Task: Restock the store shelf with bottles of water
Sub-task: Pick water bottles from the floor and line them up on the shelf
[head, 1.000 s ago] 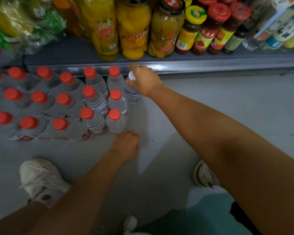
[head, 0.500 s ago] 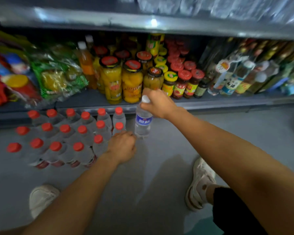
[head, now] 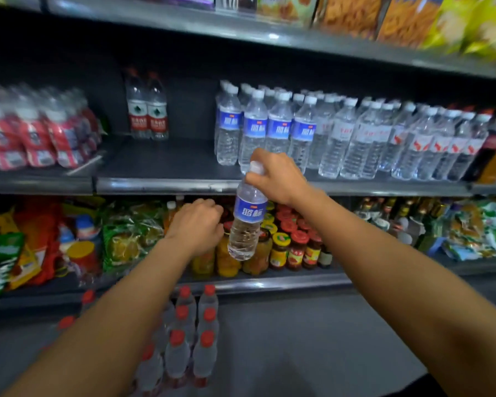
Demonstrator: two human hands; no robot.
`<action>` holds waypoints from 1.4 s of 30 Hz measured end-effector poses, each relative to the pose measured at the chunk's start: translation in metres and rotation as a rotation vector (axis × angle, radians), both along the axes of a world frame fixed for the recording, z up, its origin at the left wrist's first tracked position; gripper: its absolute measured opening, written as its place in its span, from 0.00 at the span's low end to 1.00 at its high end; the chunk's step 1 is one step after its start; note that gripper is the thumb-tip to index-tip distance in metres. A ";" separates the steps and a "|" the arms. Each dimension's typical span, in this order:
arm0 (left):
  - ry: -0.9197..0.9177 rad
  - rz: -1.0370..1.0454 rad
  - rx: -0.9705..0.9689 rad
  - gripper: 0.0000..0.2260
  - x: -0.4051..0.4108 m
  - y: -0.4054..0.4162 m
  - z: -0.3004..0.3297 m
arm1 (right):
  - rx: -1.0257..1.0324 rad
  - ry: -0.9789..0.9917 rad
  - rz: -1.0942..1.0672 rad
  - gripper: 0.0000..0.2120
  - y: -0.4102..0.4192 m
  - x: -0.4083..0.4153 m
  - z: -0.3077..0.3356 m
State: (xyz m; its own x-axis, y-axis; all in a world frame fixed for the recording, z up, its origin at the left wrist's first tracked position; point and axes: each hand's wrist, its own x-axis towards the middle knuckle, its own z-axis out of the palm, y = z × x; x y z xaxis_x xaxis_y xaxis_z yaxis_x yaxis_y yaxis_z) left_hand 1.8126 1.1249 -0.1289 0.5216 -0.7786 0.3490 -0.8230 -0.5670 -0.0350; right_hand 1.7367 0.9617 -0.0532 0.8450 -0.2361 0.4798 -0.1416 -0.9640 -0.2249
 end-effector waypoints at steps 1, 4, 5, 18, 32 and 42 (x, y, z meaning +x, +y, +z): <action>0.002 0.009 -0.013 0.16 0.007 -0.001 0.011 | -0.008 -0.023 0.002 0.16 -0.001 0.006 0.013; -0.028 0.032 -0.044 0.16 0.033 -0.006 0.040 | -0.046 -0.080 0.005 0.14 -0.008 0.028 0.052; -0.031 0.039 -0.046 0.16 0.041 -0.008 0.048 | -0.062 -0.106 0.005 0.14 -0.011 0.036 0.064; -0.060 0.046 -0.051 0.17 0.112 -0.042 0.082 | -0.148 -0.148 -0.032 0.13 -0.048 0.145 0.126; -0.020 0.050 -0.026 0.16 0.156 -0.041 0.067 | -0.180 0.112 -0.114 0.10 -0.073 0.200 0.118; -0.010 0.040 -0.009 0.16 0.167 -0.039 0.061 | -0.209 0.194 -0.216 0.16 -0.074 0.221 0.121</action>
